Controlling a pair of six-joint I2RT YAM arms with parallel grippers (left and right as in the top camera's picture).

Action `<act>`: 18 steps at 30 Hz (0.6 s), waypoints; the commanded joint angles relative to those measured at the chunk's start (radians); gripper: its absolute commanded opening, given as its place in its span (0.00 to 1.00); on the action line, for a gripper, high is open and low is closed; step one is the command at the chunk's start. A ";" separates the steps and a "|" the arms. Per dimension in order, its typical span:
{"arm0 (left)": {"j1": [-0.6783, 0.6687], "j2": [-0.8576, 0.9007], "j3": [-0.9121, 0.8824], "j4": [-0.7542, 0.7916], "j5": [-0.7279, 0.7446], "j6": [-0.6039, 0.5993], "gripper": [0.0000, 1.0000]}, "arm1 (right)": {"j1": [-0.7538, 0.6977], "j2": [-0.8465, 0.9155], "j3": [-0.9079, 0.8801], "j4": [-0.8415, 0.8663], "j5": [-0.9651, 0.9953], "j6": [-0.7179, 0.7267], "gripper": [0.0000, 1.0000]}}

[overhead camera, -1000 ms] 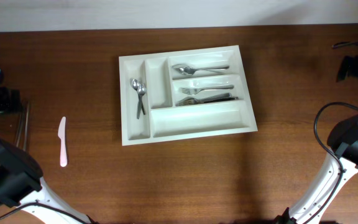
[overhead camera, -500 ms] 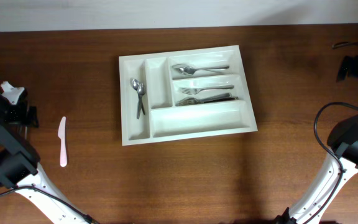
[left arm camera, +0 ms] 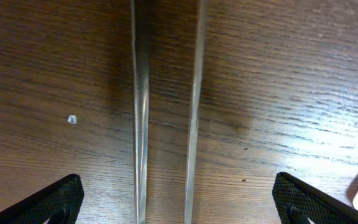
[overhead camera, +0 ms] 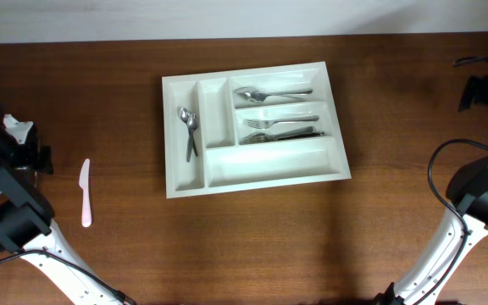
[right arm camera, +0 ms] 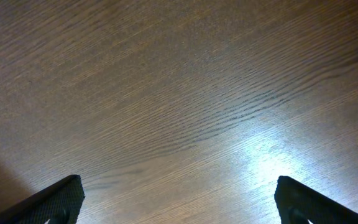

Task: Pack container
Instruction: 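Lower the left gripper and grasp the metal chopsticks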

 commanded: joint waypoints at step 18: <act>0.005 0.049 -0.001 0.045 0.016 -0.023 1.00 | 0.005 -0.004 -0.003 0.000 -0.005 0.008 0.99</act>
